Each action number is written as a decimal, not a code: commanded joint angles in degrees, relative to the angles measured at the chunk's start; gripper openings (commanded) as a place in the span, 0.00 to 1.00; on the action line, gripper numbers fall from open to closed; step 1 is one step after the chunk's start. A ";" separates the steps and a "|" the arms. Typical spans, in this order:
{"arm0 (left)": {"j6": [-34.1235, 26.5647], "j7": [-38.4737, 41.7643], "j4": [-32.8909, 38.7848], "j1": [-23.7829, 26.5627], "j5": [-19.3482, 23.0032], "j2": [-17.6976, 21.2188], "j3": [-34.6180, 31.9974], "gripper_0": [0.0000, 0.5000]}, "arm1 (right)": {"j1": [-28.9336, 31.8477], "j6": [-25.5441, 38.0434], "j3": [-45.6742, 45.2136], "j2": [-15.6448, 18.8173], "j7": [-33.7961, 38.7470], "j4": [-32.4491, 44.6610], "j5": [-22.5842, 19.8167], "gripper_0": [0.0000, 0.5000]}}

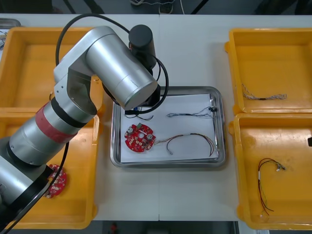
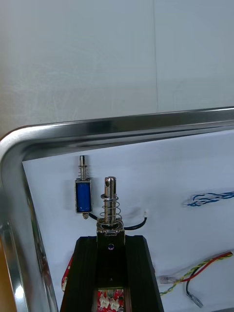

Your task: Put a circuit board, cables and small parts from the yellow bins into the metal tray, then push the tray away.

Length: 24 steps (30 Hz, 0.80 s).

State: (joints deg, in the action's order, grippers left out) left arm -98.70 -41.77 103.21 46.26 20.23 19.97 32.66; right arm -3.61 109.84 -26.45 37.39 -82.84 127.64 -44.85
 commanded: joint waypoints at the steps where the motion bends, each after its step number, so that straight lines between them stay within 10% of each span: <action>1: 4.30 2.39 -3.28 -0.29 -1.78 -1.60 3.38 0.00 | 0.80 0.16 -1.24 -0.47 1.45 0.33 -0.85 1.00; 24: 13.00 4.50 -9.52 -1.96 -3.80 -2.04 8.30 0.00 | 0.80 0.16 -1.24 -0.47 1.10 0.33 -0.59 1.00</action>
State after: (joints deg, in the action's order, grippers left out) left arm -86.43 -41.74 93.02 45.09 17.23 19.06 39.64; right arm -3.61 109.84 -26.45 37.37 -82.84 127.55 -45.42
